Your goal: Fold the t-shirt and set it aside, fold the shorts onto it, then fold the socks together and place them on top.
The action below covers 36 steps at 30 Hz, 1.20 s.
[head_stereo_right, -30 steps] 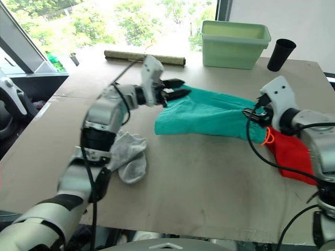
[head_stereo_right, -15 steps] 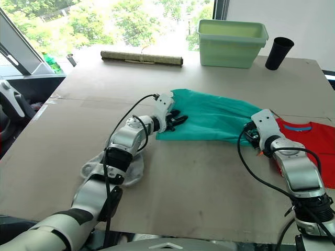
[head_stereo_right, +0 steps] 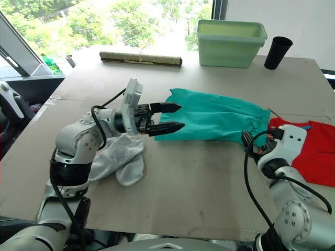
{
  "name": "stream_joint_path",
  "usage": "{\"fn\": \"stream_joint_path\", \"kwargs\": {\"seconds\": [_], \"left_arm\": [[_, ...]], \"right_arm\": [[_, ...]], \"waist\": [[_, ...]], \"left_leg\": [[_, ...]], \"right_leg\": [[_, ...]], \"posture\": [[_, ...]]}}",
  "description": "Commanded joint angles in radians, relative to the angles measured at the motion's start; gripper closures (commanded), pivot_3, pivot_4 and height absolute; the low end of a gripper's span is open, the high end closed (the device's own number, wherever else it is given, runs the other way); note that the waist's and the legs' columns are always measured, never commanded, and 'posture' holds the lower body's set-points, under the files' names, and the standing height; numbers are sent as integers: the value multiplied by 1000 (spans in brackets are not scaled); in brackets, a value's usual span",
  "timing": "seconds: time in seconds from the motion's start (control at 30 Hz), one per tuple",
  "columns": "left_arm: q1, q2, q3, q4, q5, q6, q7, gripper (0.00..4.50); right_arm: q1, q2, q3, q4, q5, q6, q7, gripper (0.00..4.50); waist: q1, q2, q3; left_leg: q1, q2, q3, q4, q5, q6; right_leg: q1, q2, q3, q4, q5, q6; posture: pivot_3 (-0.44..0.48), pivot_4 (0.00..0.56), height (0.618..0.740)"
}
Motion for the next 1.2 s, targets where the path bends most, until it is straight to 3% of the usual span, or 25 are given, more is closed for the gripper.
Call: {"fn": "stream_joint_path", "kwargs": {"seconds": [0.03,0.23,0.33,0.43,0.63,0.67,0.77,0.87,0.93,1.0,1.07,1.2], "left_arm": [[25,40,-12,-88,-31,-3,-36,90],[75,59,-24,-115,-34,-17,-36,90],[80,61,-22,-105,-29,-28,-30,90],[92,67,-16,-90,-25,-46,-31,90],[118,69,-16,-89,-29,-68,-26,90],[121,68,-15,-88,-30,-71,-25,90],[126,68,-7,-77,-23,-92,-21,90],[125,75,-16,-72,-10,-114,-26,90],[121,76,-21,-72,-11,-117,-25,90],[117,75,-24,-72,-13,-116,-21,90],[116,74,-24,-71,-15,-115,-19,90],[123,72,-17,-81,-25,-100,-1,90]], "right_arm": [[74,211,29,-28,45,-69,-40,0],[103,274,61,144,161,-245,-81,0],[110,273,37,172,337,-348,-26,0],[121,207,-7,171,597,-451,-45,0],[172,44,25,212,992,-598,-259,0],[188,2,37,206,1021,-602,-271,0],[261,-269,-12,166,1061,-575,-263,0],[363,-601,-67,145,903,-536,-104,0],[429,-714,-84,149,866,-538,-26,0],[453,-738,-79,172,892,-553,-41,0],[436,-686,-29,194,933,-585,-109,0],[380,-475,105,217,1016,-680,-328,0]], "waist": [[-1,0,0],[-5,1,0],[-4,1,0],[-4,1,0],[-3,0,0],[-3,1,0],[-2,2,1],[1,2,1],[4,1,0],[5,-1,-1],[4,-1,-1],[5,-2,-1]], "left_leg": [[0,0,0,0,0,0],[1,1,0,-1,0,-1],[1,1,0,-2,1,1],[1,1,0,-4,3,3],[1,1,0,-7,3,3],[1,1,0,-7,3,3],[1,1,1,-8,2,4],[0,-1,3,-8,2,5],[0,0,2,-9,2,6],[1,1,2,-11,1,7],[1,2,2,-11,0,8],[1,3,2,-12,1,6]], "right_leg": [[0,0,0,0,0,0],[0,1,1,1,-1,0],[-1,1,1,0,0,-1],[-1,1,2,-1,0,-1],[-1,1,2,-3,0,-1],[-1,1,2,-3,0,-1],[-1,0,2,-5,0,-1],[-1,-1,3,-9,-1,-3],[0,0,3,-11,-1,-2],[0,1,3,-11,-1,0],[0,3,3,-11,0,0],[-1,4,3,-11,-1,1]], "posture": [[0,150,740],[0,150,740],[0,150,740],[0,150,740],[0,150,740],[0,150,740],[0,150,740],[0,150,740],[0,150,740],[0,150,740],[0,150,740],[0,150,740]]}}
